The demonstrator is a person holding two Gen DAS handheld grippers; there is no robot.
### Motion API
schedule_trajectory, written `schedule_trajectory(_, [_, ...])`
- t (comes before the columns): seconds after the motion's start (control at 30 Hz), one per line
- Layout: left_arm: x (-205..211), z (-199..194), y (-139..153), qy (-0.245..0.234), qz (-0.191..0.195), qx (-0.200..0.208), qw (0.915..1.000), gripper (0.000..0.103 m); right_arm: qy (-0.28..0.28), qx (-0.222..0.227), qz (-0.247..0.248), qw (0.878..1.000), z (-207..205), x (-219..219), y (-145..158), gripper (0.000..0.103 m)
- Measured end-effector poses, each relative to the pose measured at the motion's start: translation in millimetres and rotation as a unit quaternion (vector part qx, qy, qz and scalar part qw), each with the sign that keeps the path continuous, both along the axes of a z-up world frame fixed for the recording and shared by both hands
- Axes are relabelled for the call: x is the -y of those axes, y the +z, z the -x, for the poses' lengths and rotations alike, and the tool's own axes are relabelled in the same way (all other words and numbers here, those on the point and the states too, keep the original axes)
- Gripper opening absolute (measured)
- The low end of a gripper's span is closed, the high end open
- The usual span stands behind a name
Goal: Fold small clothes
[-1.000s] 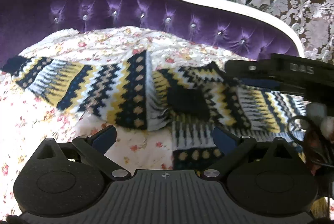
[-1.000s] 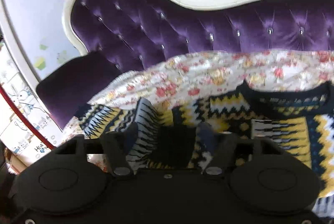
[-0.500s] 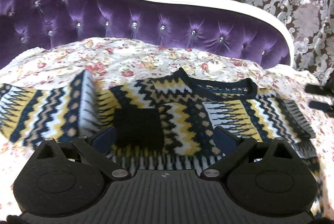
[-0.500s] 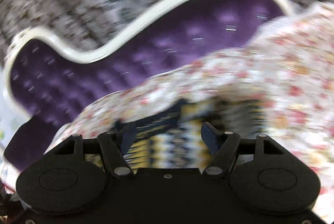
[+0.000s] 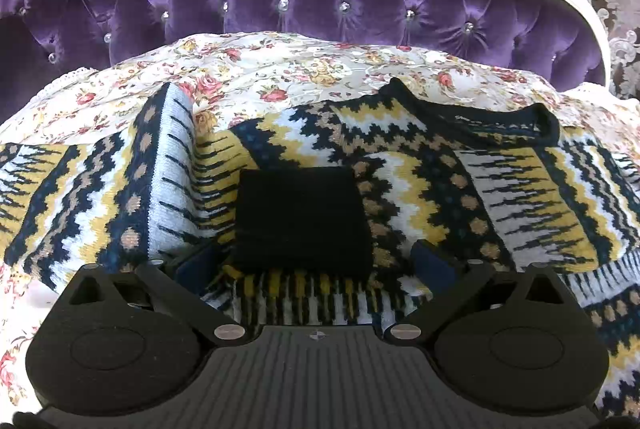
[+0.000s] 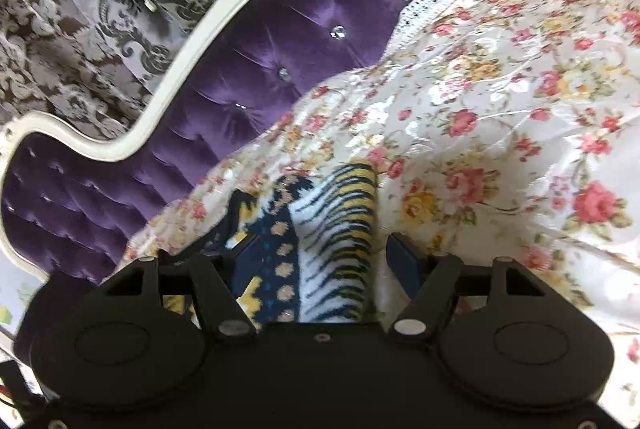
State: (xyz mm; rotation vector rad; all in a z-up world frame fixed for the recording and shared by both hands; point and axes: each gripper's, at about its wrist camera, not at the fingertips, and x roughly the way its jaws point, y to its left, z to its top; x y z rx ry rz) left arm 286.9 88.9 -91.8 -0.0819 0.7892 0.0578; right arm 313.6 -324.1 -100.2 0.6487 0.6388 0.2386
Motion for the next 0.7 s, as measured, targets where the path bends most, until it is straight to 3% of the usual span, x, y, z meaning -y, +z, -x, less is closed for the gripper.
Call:
schedule_trajectory(0.03, [-0.3,0.4,-0.2,0.001,0.0,0.001,1.0,0.103,0.002,0.002,-0.003,1.0,0.3,0.5,-2.4,0.064])
schedule_trajectory(0.1, [0.2,-0.1,0.0,0.0,-0.001,0.001,1.0,0.103,0.005,-0.003,0.014,1.0,-0.3,-4.1,-4.4,0.029])
schedule_trajectory(0.13, [-0.3,-1.0,0.5,0.0,-0.001,0.001,1.0,0.103,-0.004,0.001,0.042,0.999,2.8,-8.0,-2.7,0.016])
schedule_trajectory(0.23, [-0.4,-0.2,0.2,0.0,-0.001,0.001,1.0,0.103,-0.022,0.003,0.144,0.989,10.9,-22.3,15.0,0.015])
schedule_trajectory(0.33, [0.9,1.1,-0.5,0.003,-0.003,0.003,1.0,0.103,-0.01,-0.006,0.215,0.976,9.0,-38.5,18.1,0.016])
schedule_trajectory(0.43, [-0.8,-1.0,-1.2,0.004,0.002,0.005,1.0,0.103,-0.005,0.002,0.258,0.966,9.7,-47.8,14.6,0.029])
schedule_trajectory(0.5, [-2.3,-0.4,-0.3,0.005,0.006,0.006,1.0,0.103,-0.015,0.015,0.26,0.965,13.4,-47.4,22.9,0.05])
schedule_trajectory(0.57, [-2.8,1.3,3.6,0.004,0.01,0.002,0.9999,0.102,-0.027,0.045,0.265,0.963,21.1,-47.6,35.6,0.082])
schedule_trajectory(0.7, [-6.8,13.7,20.2,-0.008,0.032,0.021,0.9992,0.102,-0.029,0.083,0.257,0.962,35.5,-48.9,60.5,0.089])
